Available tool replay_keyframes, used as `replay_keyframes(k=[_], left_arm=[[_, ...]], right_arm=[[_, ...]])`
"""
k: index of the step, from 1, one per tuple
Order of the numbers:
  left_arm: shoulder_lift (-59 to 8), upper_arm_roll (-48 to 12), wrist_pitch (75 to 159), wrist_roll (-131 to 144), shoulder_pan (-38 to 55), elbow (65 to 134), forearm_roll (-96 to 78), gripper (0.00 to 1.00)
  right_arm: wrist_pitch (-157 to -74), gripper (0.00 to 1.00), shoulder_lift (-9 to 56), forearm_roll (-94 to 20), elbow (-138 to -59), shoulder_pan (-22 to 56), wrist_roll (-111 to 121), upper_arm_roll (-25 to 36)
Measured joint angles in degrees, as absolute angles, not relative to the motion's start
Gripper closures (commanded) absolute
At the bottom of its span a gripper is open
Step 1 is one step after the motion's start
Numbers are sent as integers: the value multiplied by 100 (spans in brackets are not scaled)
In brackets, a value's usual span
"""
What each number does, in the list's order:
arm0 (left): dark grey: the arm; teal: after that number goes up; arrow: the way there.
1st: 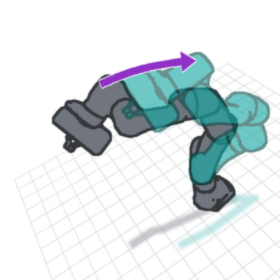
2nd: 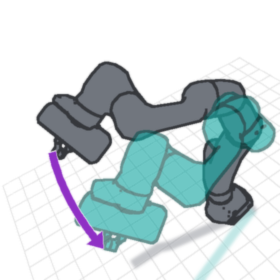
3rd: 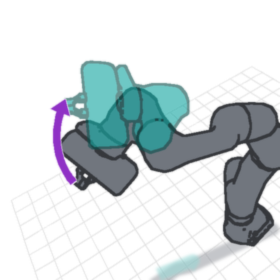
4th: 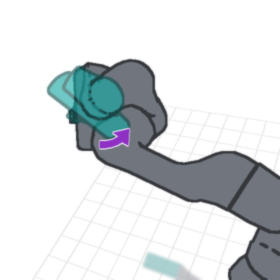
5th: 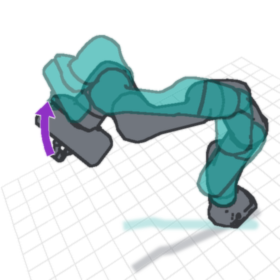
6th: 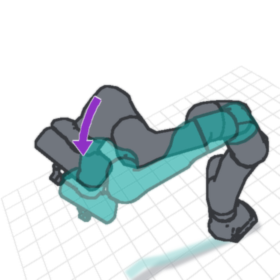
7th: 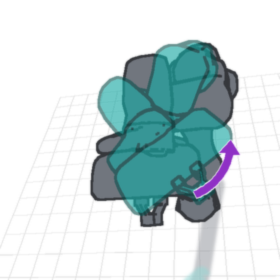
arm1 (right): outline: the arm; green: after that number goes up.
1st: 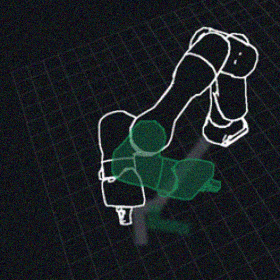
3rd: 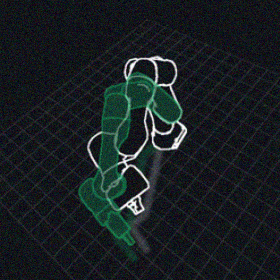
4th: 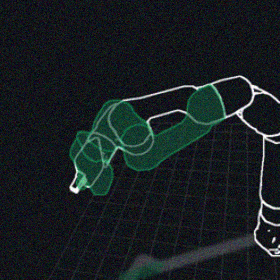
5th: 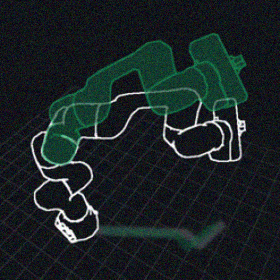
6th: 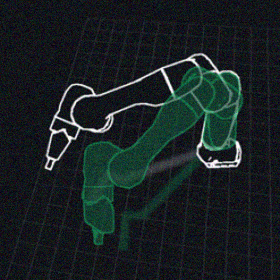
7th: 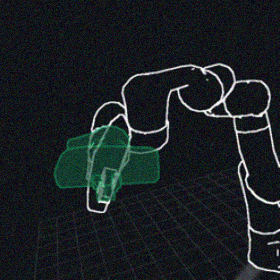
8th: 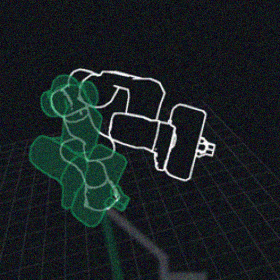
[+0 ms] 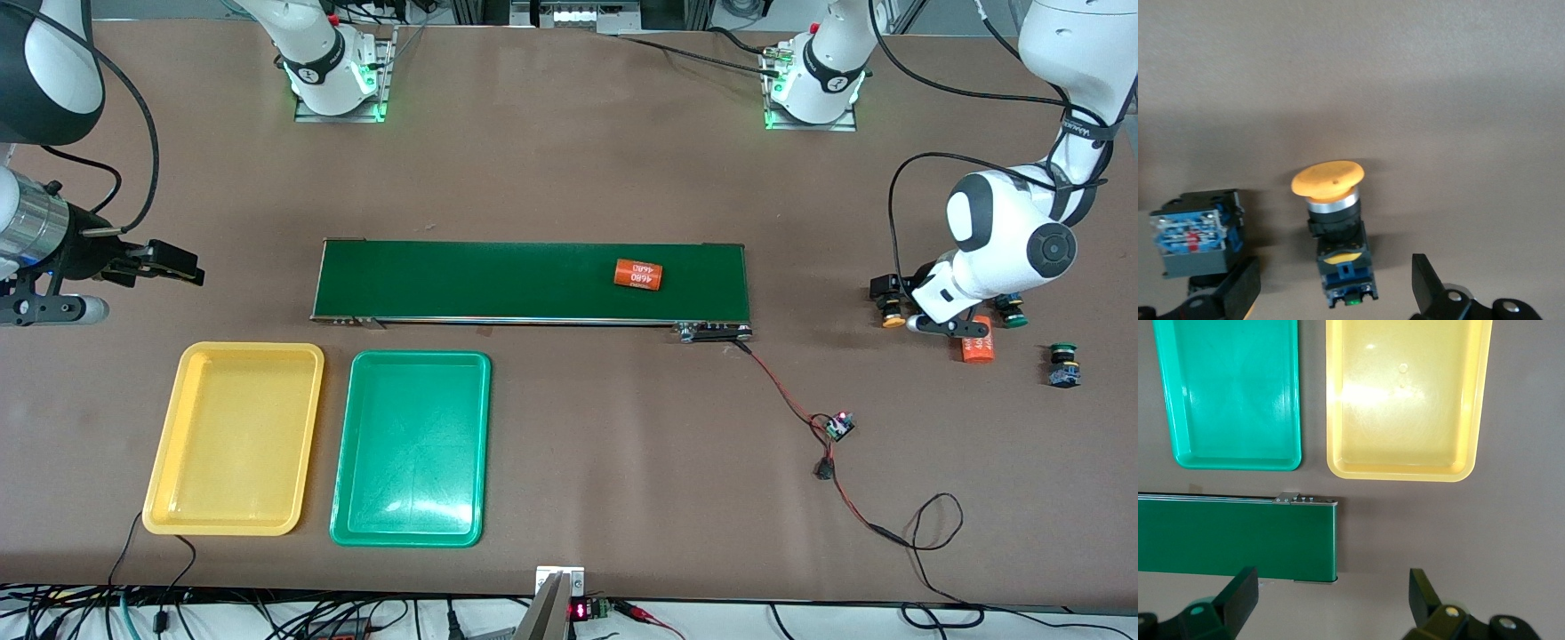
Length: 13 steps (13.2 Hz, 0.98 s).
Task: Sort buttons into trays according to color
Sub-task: 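Grasp the yellow-capped button with the left gripper and lift it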
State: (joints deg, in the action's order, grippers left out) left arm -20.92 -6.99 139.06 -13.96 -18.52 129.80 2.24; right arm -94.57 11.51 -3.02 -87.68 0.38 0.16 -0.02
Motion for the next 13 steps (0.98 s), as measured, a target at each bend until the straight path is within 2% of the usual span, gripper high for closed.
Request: replay_keyframes(k=[1, 2, 6, 9, 13], left_arm=[[-2095, -702, 13906, -1388, -1833, 13001, 224, 9], [-2102, -703, 13906, -1386, -1814, 13022, 224, 29], [-2194, -703, 13917, -1383, -1742, 13044, 224, 44], [-2222, -703, 13946, -1383, -1738, 13042, 225, 75], [-2216, -702, 13976, -1387, -1737, 12988, 227, 100]], right_arm=[[-9457, 0, 1151, -302, -8768, 38, 16, -2], [-9457, 0, 1151, -302, -8768, 38, 16, -2], [-9457, 0, 1151, -302, -8768, 38, 16, -2], [-9457, 0, 1151, -303, -8768, 38, 16, -2], [-9457, 0, 1151, -303, -8768, 38, 16, -2]])
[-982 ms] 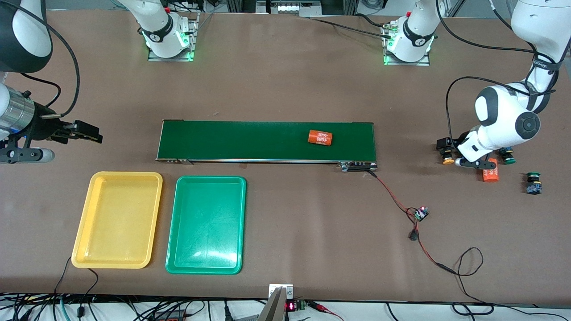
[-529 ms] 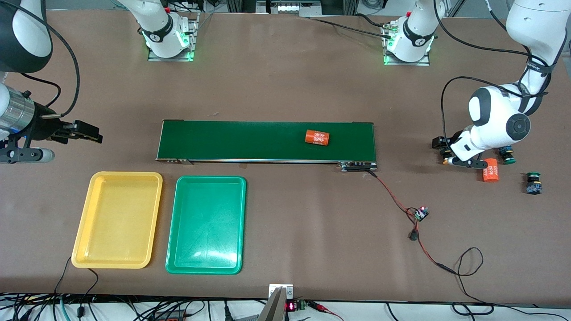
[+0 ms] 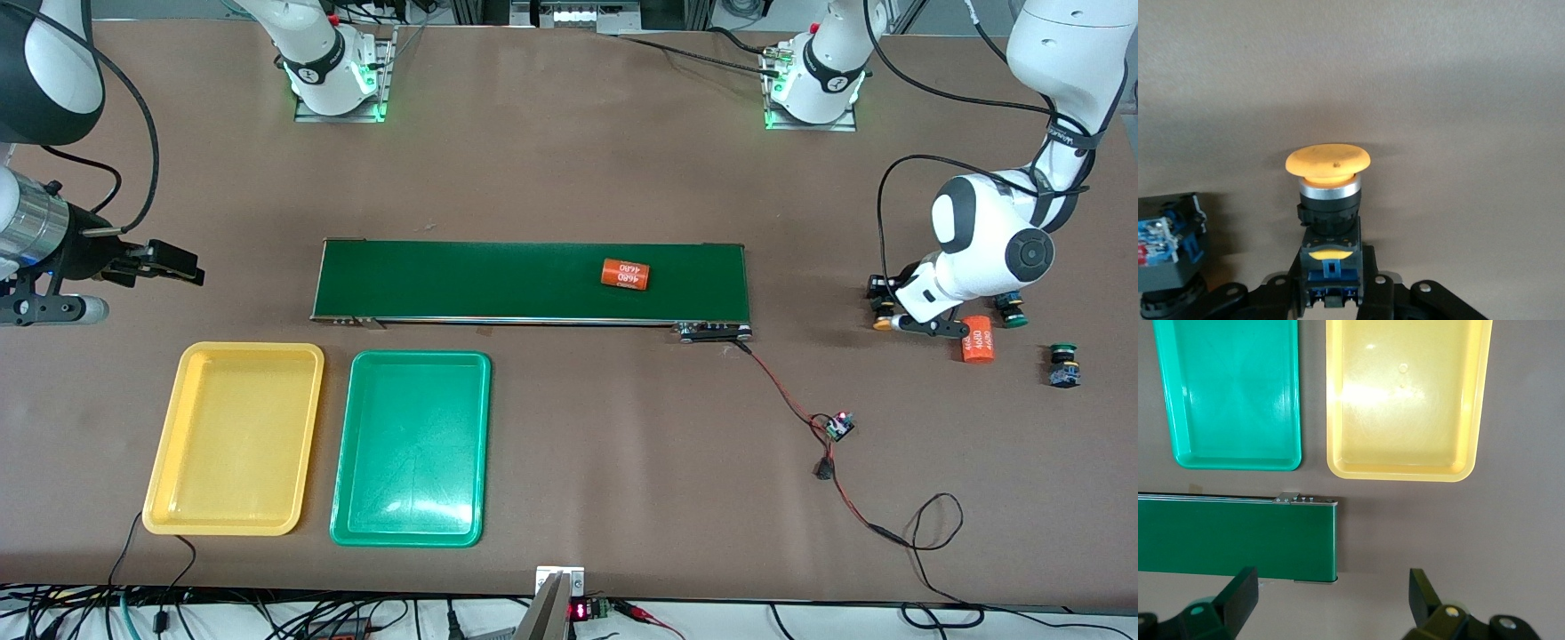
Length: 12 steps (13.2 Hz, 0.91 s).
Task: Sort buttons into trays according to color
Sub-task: 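Grasp the yellow-capped button with the left gripper and lift it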
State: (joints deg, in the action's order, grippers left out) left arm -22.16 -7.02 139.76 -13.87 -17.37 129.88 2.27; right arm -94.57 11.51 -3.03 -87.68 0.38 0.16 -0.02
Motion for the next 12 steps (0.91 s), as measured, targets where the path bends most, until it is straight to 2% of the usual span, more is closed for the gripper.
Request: replay_keyframes(k=[6, 12], left_arm=[[-1931, -718, 13944, -1608, -1524, 12811, 242, 100], [-1110, -805, 12853, -1333, -575, 12751, 237, 100]], right_arm=[[-9457, 0, 1151, -303, -8768, 38, 16, -2], [-9457, 0, 1151, -304, -8768, 38, 16, -3]])
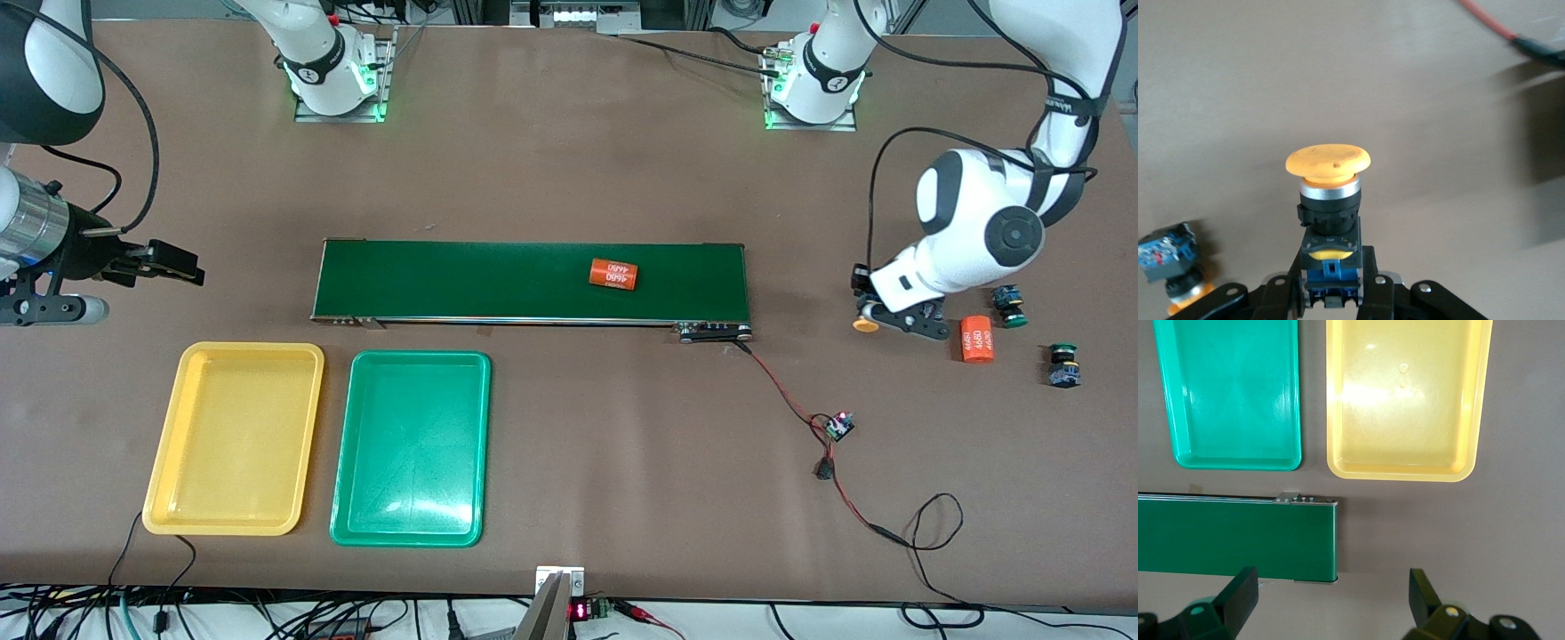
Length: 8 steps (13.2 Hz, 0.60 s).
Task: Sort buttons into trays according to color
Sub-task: 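Grasp the yellow-capped button with the left gripper and lift it, then set the yellow button on the green conveyor and release it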
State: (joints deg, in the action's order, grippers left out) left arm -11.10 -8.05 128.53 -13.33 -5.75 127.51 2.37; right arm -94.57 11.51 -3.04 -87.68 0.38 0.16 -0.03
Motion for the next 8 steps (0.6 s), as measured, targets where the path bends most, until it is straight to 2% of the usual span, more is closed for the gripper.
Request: replay_keyframes(k=[4, 8], left_arm=[[-911, -878, 12520, -1123, 240, 12662, 38, 100], [-916, -1248, 12486, -385, 660, 12596, -868, 100]], right_arm=[[-9457, 0, 1152, -304, -8768, 38, 16, -4], [-9457, 0, 1152, -305, -8768, 38, 17, -3]])
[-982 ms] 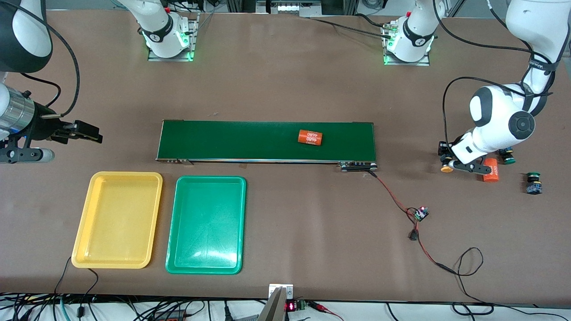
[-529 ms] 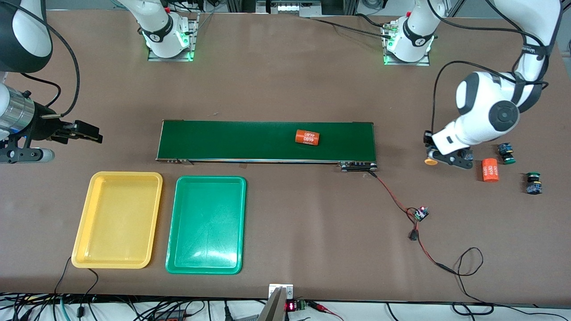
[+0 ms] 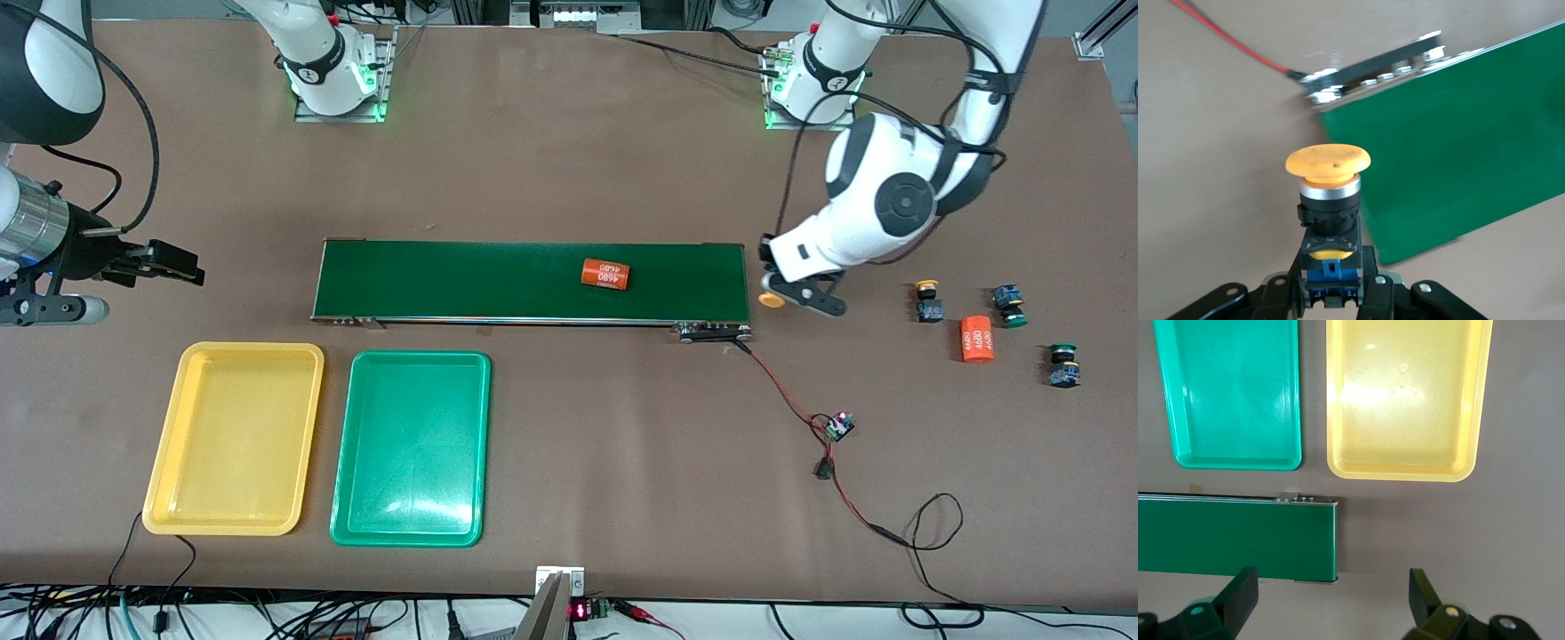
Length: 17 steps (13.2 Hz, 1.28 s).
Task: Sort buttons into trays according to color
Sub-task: 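Set the yellow button on the green conveyor and release it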
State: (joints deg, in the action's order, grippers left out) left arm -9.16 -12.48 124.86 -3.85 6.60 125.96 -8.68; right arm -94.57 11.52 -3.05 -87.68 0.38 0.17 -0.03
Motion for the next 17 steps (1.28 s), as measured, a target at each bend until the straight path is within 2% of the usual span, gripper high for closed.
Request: replay_keyframes(k=[7, 14, 15, 17], left_arm=[[-1218, -1333, 12486, 1143, 1414, 12401, -913, 100], [-1879, -1325, 12502, 1753, 1486, 11933, -916, 100], [-1961, -1325, 12522, 1763, 1502, 11849, -916, 99], [-2072, -1325, 12568, 1767, 1525, 11754, -916, 85]], right_arm=[[-9453, 0, 1154, -305, -8769, 36, 17, -3], [-9453, 0, 1155, -305, -8771, -14, 32, 1], [-9452, 0, 1155, -305, -8771, -14, 32, 0], [-9453, 0, 1156, -305, -8771, -14, 33, 0]])
